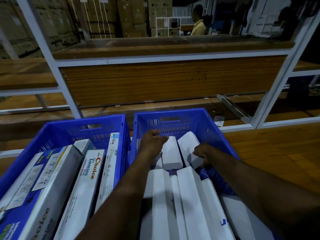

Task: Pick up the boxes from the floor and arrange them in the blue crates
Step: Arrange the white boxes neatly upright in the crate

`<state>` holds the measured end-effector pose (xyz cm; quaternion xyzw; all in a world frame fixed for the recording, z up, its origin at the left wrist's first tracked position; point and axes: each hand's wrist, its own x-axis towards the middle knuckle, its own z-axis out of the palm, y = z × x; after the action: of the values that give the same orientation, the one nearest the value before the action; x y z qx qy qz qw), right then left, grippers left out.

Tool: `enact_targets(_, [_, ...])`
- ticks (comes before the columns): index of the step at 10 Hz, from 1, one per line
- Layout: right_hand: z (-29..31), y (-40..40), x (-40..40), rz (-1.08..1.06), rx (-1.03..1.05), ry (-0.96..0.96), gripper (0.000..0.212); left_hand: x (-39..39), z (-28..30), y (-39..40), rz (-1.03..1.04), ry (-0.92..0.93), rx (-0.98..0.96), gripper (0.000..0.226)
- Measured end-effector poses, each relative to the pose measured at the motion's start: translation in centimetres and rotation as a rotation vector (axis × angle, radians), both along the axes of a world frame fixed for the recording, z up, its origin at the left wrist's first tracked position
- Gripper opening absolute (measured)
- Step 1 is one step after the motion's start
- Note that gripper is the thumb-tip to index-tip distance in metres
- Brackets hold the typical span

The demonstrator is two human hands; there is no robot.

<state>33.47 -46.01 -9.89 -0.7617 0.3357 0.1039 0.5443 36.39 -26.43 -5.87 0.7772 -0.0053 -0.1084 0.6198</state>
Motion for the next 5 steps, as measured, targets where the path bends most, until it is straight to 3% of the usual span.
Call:
enact_targets(1, [-0.2,0.0,0.1,-0.03,0.119,0.04,0.043,-0.1,0.1,0.0,-0.015,0.0,-0.016,0.009])
enact_targets(2, [1.0,1.2,-0.9,0.19,-0.156,0.133,0.043,-0.1,0.1,0.1,-0.016,0.011,-0.021,0.015])
enact_targets(3, [0.3,1.7,-0.4,0.252,-0.288,0.152,0.045,0.1,-0.1,0.1,-0.017,0.01,-0.027,0.015])
enact_targets(4, [-1.6,0.4,0.4,0.082,-0.111,0.086,0.044,0.1,-0.1,0.1,-0.025,0.025,-0.022,0.019])
enact_targets(5, [-2.3,-0.2,0.6,0.211,-0.201,0.11,0.046,0.2,-0.2,0.0,-0.039,0.044,-0.007,0.037])
